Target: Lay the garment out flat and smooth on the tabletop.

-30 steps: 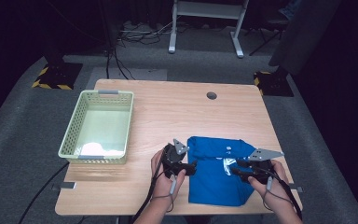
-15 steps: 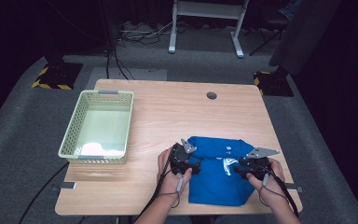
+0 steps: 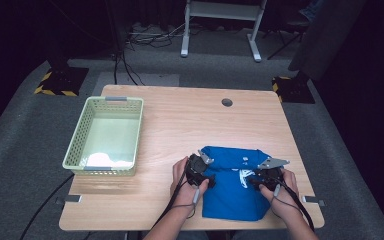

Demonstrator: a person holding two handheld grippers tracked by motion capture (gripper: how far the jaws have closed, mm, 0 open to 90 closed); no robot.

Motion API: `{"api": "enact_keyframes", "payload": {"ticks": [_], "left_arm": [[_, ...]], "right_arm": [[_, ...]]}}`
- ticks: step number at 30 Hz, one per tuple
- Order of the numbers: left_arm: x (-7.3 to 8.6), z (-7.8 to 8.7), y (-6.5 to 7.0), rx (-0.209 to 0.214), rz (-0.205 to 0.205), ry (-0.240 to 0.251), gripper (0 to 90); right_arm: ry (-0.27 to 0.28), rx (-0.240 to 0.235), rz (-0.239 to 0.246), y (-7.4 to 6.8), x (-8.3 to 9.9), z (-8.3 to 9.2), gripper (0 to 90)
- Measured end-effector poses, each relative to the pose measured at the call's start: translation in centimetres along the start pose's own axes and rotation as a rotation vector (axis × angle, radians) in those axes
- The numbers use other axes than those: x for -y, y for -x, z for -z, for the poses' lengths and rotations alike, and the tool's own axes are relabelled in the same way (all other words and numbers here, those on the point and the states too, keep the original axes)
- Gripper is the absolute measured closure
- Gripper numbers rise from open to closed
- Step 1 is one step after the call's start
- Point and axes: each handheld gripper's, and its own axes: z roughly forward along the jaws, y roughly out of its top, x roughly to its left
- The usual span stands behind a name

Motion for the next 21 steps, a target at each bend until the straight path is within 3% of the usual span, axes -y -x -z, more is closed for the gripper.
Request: {"api": "enact_keyframes", "payload": {"ticks": [4,10,14,21], "left_arm": [[0.2,-0.3,-0.2,0.001,0.015,-0.009,25.2],[0.4,-0.2,-0.2,0.001,0.015,0.002,25.3],[0.6,-0.1,-0.3,0.001,0.02,-0.001,25.4],[1.1,0.5,-0.7,-0.01,0.027,-0.014,25.5]], "right_arm": [[0.013,0.009,0.002,0.1,0.1,-0.1,68.5],[0.022,-0.018,-0.009,0.4,0.4,0.0,85.2],[0.04,-0.009,-0.006,0.4,0.5,0.6,86.3],[0.078,0.003,0.002,0.2,0.4,3.4,86.3]]}}
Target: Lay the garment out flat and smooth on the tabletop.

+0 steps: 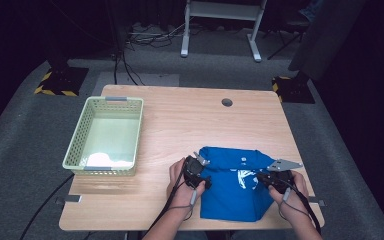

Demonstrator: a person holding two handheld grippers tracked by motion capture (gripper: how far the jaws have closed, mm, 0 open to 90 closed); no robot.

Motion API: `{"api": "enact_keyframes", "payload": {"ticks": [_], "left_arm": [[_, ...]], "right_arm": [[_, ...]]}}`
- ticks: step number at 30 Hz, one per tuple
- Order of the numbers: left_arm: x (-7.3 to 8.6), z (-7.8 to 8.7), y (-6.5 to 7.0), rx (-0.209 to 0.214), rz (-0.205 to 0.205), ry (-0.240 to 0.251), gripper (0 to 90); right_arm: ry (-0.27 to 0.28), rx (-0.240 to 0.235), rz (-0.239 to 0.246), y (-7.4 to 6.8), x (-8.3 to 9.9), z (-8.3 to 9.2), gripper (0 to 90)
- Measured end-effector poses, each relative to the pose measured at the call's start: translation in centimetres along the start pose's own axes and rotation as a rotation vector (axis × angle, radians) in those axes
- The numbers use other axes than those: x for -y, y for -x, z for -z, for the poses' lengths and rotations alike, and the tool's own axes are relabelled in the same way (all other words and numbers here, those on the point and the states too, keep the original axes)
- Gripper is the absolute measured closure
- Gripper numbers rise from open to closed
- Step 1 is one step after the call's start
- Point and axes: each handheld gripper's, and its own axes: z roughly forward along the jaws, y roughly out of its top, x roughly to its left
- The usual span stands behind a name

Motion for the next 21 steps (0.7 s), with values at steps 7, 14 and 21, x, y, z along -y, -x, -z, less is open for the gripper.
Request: {"api": "enact_keyframes", "payload": {"ticks": [7,14,21], "left_arm": [[0.7,0.6,-0.6,-0.013,0.022,-0.011,25.5],[1.2,1.1,-1.2,-0.023,0.037,-0.016,25.5],[1.4,1.5,-1.3,-0.02,0.04,-0.009,28.7]], "right_arm": [[0.023,0.007,0.007,-0.4,0.1,2.2,86.3],[0.041,0.009,0.005,-0.6,0.8,4.4,86.3],[0.045,0.01,0.003,-0.9,1.8,6.1,86.2]]}}
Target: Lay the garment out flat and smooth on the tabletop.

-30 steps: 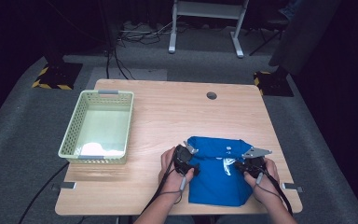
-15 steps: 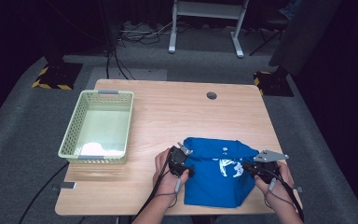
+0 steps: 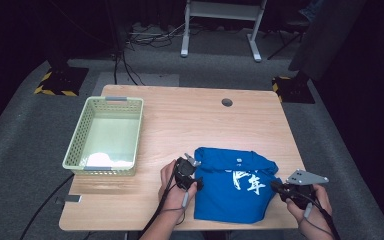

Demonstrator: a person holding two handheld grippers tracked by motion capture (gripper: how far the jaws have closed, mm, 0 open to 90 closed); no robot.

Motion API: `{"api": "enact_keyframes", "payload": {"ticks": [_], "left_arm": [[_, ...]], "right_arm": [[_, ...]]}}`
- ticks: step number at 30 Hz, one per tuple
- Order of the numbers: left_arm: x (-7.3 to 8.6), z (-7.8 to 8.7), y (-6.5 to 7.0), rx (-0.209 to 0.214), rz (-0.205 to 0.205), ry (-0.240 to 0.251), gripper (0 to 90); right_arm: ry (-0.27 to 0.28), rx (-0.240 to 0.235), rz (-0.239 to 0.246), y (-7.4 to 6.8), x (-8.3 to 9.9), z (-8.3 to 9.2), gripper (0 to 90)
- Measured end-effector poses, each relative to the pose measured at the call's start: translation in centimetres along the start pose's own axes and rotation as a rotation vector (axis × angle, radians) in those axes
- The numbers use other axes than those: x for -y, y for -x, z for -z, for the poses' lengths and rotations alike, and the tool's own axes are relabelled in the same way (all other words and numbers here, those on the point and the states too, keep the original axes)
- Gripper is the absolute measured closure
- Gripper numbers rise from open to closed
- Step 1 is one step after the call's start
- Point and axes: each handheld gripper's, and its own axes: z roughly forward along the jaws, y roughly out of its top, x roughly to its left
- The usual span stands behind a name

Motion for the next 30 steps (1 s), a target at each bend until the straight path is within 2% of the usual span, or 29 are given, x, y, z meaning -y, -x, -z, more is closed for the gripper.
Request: {"api": "enact_keyframes", "payload": {"ticks": [5,8,12,15,18,19,20,21,22,24,26,28,30], "left_arm": [[-0.3,0.6,0.2,0.011,0.003,0.04,26.1],[-0.6,0.7,0.4,0.031,0.006,0.075,23.6],[-1.2,0.7,0.7,0.064,0.0,0.089,18.0],[-1.5,0.7,0.9,0.055,-0.01,0.119,15.9],[-1.9,0.6,0.8,0.062,0.005,0.125,15.9],[-1.9,0.6,0.8,0.065,0.008,0.128,16.3],[-2.0,0.6,0.7,0.067,0.007,0.129,17.5],[-2.0,0.6,0.7,0.06,0.004,0.135,20.2],[-2.1,0.7,0.7,0.057,0.007,0.143,22.5],[-2.1,0.8,0.7,0.056,-0.005,0.155,26.6],[-2.1,0.9,0.7,0.03,-0.025,0.16,29.6],[-2.2,0.9,0.7,0.026,-0.049,0.178,30.8],[-2.3,0.8,0.6,0.017,-0.072,0.166,31.3]], "right_arm": [[-0.003,0.005,-0.016,0.0,1.1,1.0,86.2],[-0.009,0.01,-0.025,0.1,1.8,1.5,86.2],[-0.022,0.019,-0.048,0.3,2.9,2.0,86.1],[-0.032,0.026,-0.068,0.5,3.8,2.3,86.0],[-0.05,0.024,-0.089,0.7,4.7,2.4,84.7],[-0.06,0.021,-0.101,0.8,5.1,2.4,81.4],[-0.083,0.009,-0.12,0.9,5.4,2.4,72.7],[-0.129,-0.009,-0.141,1.0,5.9,2.2,62.5],[-0.165,-0.013,-0.153,1.1,6.3,2.0,57.9],[-0.129,0.031,-0.172,1.3,6.7,2.4,48.9],[-0.095,0.048,-0.181,1.7,6.5,2.8,48.7],[-0.064,0.059,-0.191,2.2,6.1,3.0,48.4],[-0.049,0.062,-0.189,2.6,5.7,2.9,48.5]]}}
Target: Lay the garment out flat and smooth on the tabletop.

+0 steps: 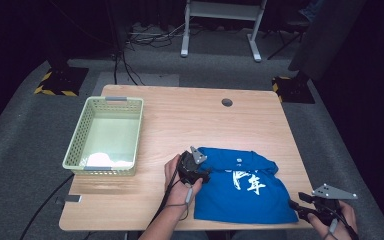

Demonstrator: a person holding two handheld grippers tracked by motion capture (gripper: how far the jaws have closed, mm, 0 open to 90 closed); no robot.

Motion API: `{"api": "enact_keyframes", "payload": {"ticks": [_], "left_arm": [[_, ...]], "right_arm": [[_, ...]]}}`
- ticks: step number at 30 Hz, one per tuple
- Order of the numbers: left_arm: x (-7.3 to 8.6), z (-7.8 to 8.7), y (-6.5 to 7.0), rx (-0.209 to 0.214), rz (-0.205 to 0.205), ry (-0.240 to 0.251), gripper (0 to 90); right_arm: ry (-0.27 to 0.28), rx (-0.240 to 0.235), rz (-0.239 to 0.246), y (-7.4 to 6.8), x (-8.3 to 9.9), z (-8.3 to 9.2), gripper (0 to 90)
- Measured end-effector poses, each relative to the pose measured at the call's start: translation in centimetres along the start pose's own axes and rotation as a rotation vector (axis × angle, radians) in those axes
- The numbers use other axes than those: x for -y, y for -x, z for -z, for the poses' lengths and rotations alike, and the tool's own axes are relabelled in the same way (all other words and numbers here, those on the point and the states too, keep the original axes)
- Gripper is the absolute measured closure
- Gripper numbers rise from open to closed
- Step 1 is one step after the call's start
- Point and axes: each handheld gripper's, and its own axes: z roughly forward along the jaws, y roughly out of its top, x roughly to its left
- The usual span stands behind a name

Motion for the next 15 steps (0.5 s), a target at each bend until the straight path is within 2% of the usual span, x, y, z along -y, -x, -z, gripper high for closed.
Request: {"api": "enact_keyframes", "payload": {"ticks": [5,10,15], "left_arm": [[-0.5,-0.2,-0.3,0.005,-0.019,0.004,33.0],[-0.8,-1.0,-0.6,0.009,-0.014,-0.014,33.7],[-1.5,-1.9,-0.7,0.056,-0.043,-0.053,42.2]], "right_arm": [[0.01,-0.003,0.021,0.5,-1.6,-1.2,49.1],[0.025,0.004,0.039,1.3,-3.6,-2.3,49.7],[0.034,0.007,0.038,2.5,-5.1,-3.5,49.2]]}}
